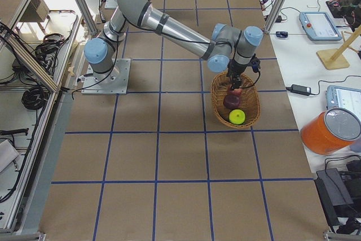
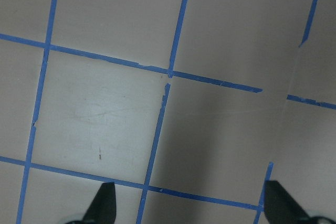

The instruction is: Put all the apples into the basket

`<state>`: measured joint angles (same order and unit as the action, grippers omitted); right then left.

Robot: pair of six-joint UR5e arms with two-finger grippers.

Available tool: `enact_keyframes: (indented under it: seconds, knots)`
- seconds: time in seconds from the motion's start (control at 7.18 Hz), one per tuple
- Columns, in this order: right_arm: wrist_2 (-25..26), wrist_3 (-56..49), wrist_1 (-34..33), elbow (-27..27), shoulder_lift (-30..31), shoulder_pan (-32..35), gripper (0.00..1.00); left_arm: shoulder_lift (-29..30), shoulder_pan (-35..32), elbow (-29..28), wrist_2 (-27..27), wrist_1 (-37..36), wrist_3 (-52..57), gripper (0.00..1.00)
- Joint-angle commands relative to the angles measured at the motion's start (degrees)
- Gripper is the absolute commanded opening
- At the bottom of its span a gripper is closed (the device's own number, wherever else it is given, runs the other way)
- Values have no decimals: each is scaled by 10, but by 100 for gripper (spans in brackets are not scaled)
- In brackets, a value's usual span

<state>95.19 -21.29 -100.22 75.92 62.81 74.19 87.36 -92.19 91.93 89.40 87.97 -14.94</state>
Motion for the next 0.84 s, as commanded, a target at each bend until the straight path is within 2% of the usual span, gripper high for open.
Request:
enact_keyframes:
  seconds: [0.0, 0.14, 0.28, 0.42, 0.56, 0.7]
  knots:
    - [-8, 38, 98, 12, 116, 61, 100, 0, 0, 1, 0, 0, 0, 100]
    - [-44, 84, 113, 19, 149, 93, 100, 0, 0, 0, 0, 0, 0, 100]
    - [-59, 133, 143, 33, 183, 107, 100, 0, 0, 0, 0, 0, 1, 100]
    - [-62, 153, 157, 64, 205, 126, 100, 0, 1, 0, 0, -1, 1, 100]
    - [-42, 174, 157, 87, 220, 147, 100, 0, 0, 0, 0, -1, 3, 100]
    - [-49, 176, 157, 98, 230, 155, 100, 0, 1, 0, 0, -1, 20, 100]
